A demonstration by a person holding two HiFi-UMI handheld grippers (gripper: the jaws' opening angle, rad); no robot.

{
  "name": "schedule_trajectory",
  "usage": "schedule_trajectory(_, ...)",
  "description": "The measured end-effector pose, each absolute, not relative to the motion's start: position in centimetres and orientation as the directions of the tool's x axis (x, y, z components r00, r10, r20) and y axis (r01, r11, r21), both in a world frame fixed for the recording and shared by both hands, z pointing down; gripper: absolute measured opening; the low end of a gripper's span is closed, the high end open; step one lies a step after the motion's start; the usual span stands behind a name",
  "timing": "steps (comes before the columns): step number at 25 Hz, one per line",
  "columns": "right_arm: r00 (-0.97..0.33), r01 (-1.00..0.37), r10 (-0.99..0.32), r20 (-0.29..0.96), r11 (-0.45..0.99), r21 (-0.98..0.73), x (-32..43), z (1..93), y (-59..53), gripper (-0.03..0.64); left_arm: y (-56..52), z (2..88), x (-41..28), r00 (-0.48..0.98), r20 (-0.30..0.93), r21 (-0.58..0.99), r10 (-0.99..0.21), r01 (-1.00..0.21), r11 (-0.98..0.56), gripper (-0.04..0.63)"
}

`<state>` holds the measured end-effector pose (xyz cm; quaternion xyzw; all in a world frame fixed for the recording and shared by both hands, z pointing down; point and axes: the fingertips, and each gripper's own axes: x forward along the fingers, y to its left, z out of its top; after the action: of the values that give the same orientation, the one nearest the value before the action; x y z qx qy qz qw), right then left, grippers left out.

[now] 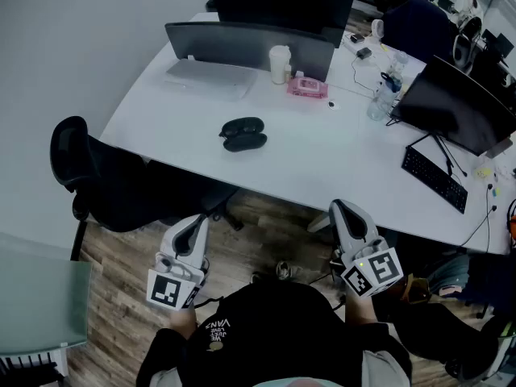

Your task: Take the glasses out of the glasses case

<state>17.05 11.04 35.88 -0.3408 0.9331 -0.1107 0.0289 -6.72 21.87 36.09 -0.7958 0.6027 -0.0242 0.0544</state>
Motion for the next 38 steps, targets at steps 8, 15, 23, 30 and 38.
schedule_trajectory(8,-0.777,-0.609,-0.63,-0.017,0.757,-0.237,18.2,35.8,8.9,-0.002,20.0,36.5,-5.6,0.254,-0.035,-0.112,-0.967,-0.962,-0.249,0.002)
schedule_trajectory(15,-0.817,-0.557,-0.577,-0.013,0.794,-0.244,18.7,36.6,7.7,-0.001,18.8,36.7,-4.6,0.209,-0.045,-0.118,-0.977,-0.972,-0.203,0.002)
schedule_trajectory(23,-0.833,-0.535,-0.553,0.001,0.806,-0.252,17.3,37.5,6.2,0.0,17.7,37.4,-5.5,0.199,-0.044,-0.133,-0.979,-0.973,-0.192,0.002)
schedule_trajectory(30,-0.799,-0.584,-0.602,0.015,0.768,-0.262,15.0,37.1,4.2,-0.001,14.6,37.1,-8.8,0.243,-0.042,-0.119,-0.969,-0.964,-0.237,0.002)
schedule_trajectory(38,-0.745,-0.645,-0.667,0.01,0.716,-0.268,11.4,36.3,1.8,-0.001,10.1,36.4,-12.8,0.337,-0.054,-0.12,-0.94,-0.937,-0.329,0.002)
